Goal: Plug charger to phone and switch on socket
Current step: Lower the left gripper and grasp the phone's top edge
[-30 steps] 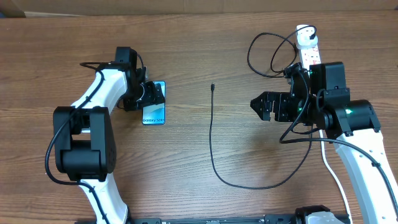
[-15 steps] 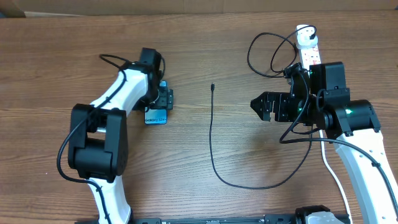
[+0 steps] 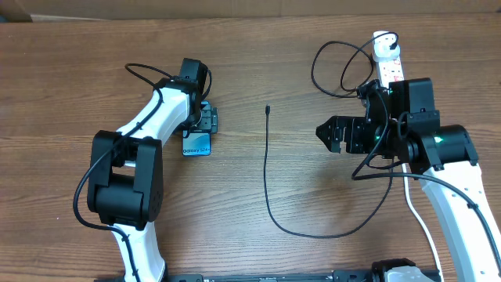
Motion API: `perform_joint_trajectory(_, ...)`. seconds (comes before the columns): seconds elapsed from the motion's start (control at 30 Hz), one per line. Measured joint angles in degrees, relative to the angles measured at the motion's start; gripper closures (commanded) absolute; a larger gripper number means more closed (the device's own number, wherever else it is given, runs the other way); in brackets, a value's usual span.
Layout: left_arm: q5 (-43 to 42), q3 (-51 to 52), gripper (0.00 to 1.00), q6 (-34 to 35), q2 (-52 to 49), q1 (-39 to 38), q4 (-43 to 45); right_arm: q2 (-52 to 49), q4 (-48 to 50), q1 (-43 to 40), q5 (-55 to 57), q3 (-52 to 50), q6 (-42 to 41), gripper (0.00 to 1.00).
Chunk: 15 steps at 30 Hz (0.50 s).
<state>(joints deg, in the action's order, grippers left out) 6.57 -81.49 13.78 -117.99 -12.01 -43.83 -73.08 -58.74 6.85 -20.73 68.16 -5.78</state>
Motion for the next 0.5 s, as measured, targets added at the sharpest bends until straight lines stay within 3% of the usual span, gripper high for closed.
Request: perform_joint_trajectory(0.5, 0.13, 0.00, 0.18, 5.75, -0.02, 0.00, -1.22, -2.32, 0.02, 0.02, 0.11, 0.00, 0.00, 0.00)
